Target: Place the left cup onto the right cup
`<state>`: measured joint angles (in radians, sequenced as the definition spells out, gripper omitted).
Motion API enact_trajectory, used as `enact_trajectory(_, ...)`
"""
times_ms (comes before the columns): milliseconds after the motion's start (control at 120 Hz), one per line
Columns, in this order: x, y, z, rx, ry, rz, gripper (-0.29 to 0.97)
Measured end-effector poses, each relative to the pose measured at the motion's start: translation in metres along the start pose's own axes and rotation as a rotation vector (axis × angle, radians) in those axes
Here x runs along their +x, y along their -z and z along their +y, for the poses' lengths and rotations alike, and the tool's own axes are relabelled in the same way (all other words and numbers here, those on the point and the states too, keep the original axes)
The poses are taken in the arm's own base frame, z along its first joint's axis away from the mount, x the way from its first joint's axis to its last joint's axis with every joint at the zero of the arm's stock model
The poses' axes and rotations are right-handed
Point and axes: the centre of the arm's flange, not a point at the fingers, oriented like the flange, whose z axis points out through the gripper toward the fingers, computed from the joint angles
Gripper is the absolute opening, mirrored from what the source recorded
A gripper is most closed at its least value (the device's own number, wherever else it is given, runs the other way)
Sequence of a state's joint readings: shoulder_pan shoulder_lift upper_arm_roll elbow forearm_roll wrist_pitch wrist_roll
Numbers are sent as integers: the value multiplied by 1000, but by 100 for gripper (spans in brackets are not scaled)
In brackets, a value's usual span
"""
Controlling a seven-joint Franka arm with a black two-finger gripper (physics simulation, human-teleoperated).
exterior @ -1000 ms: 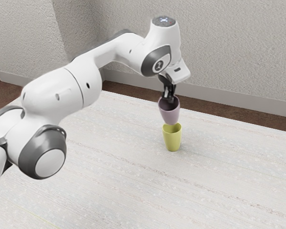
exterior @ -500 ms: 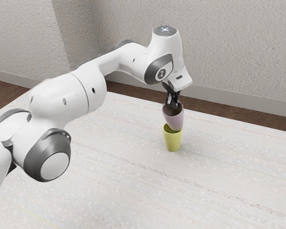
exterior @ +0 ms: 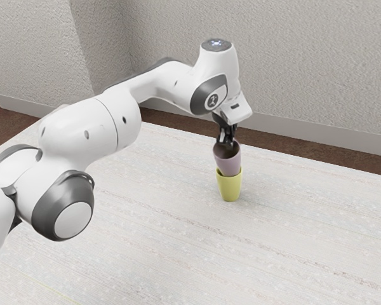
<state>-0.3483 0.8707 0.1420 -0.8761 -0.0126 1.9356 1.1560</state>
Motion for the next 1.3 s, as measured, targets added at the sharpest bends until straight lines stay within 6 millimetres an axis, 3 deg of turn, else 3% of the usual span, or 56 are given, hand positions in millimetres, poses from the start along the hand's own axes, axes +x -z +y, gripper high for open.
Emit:
enact_trajectory(342, -2, -7, 3, -27, 7, 5, -9)
enact_trajectory(550, -7, -10, 2, -34, 5, -4, 35)
enact_trajectory(750, -7, -9, 2, -35, -1, -6, 55)
enact_trajectory(1075, -7, -6, 3, -37, -9, -7, 65)
enact_trajectory(1300, -15, 13, 5, -42, -4, -17, 67)
